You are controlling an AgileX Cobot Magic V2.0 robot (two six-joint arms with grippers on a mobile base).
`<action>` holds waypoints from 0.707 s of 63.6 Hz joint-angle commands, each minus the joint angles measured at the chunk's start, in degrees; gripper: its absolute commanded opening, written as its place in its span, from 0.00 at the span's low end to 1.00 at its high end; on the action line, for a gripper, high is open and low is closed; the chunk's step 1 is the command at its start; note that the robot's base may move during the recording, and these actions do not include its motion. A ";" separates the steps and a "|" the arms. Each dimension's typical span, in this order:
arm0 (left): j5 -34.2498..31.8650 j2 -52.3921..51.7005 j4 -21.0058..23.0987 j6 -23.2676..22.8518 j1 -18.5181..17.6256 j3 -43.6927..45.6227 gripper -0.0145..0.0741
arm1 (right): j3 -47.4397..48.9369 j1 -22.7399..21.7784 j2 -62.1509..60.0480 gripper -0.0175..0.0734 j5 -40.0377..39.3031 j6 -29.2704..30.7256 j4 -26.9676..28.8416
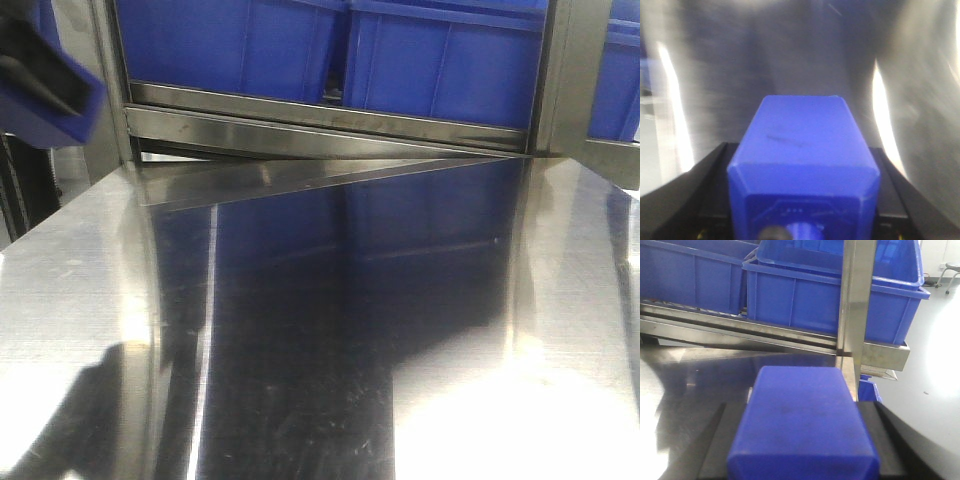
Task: Pick and sort blue part to right shelf
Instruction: 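Lift the second blue bottle upward with the left gripper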
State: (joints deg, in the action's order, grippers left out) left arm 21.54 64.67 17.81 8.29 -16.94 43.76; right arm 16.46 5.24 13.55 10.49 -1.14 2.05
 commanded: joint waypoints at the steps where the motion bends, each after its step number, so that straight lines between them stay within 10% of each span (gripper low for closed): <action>1: -9.18 -6.15 -2.61 -4.51 2.47 -2.83 0.54 | 1.73 -0.32 0.45 0.67 -5.25 0.37 -0.20; 45: -13.38 -40.76 -18.14 -10.82 6.51 -20.33 0.54 | 1.73 -0.32 0.45 0.67 -5.25 0.37 -0.20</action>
State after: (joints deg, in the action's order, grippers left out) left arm 13.71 27.38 0.81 -1.88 -10.53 22.38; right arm 16.46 5.24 13.55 10.49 -1.14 2.05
